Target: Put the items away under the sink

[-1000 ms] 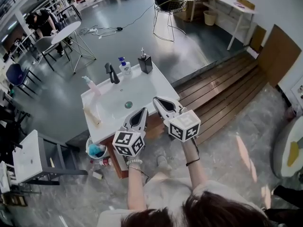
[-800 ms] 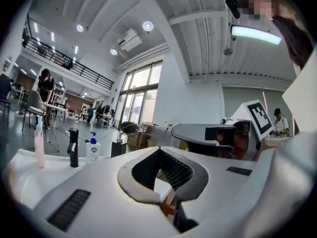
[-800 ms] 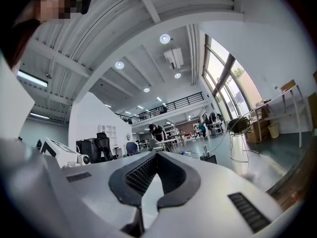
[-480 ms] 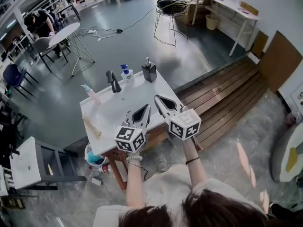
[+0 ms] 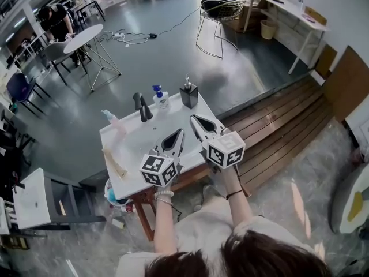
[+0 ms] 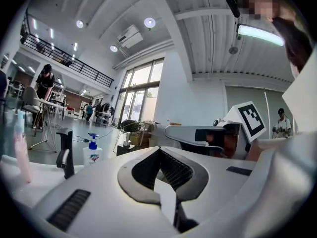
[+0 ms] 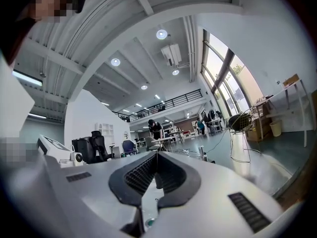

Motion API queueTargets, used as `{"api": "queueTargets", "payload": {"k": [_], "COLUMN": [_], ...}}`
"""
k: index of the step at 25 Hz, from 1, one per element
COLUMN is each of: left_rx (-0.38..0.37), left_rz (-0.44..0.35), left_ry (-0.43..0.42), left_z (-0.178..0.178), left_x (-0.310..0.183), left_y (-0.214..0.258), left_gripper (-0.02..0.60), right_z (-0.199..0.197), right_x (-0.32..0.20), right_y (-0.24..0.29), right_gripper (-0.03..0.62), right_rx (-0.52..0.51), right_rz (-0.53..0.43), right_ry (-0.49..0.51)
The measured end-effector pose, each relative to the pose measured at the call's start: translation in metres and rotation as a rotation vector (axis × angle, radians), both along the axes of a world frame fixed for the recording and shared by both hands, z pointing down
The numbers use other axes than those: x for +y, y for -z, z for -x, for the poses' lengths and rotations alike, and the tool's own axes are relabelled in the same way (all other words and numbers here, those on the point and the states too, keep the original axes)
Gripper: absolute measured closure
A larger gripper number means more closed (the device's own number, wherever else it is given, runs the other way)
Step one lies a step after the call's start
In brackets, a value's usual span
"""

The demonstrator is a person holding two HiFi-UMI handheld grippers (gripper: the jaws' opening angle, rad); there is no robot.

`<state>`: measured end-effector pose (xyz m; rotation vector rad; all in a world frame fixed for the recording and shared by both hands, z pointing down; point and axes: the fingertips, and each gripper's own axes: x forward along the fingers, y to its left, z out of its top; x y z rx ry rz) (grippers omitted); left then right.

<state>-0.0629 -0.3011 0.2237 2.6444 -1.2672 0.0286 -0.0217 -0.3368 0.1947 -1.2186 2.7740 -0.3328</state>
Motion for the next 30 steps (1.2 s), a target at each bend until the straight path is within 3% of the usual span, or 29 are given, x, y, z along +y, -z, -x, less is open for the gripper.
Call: {"api": "queueTargets", "payload": {"k": [15, 30], "left_rx": [0.016, 0.003], "left_rz": [0.042, 0.137], "left_ry": [0.066, 0.075], "left_z": [0.0, -0.017], "left_x": [-0.097, -0.13], "left_y": [-0.014, -0.05], "left_gripper": [0.58, 0.58], "right_z": [-0.006, -0.014], "right_x": [-0.112, -0.146], "right_y": [-0.018, -0.058], "right_gripper": [0.577, 0.574], "right_rx": [0.101, 0.184], "right_rz": [0.02, 0.042], "right_ry": [0.072, 0.107]}}
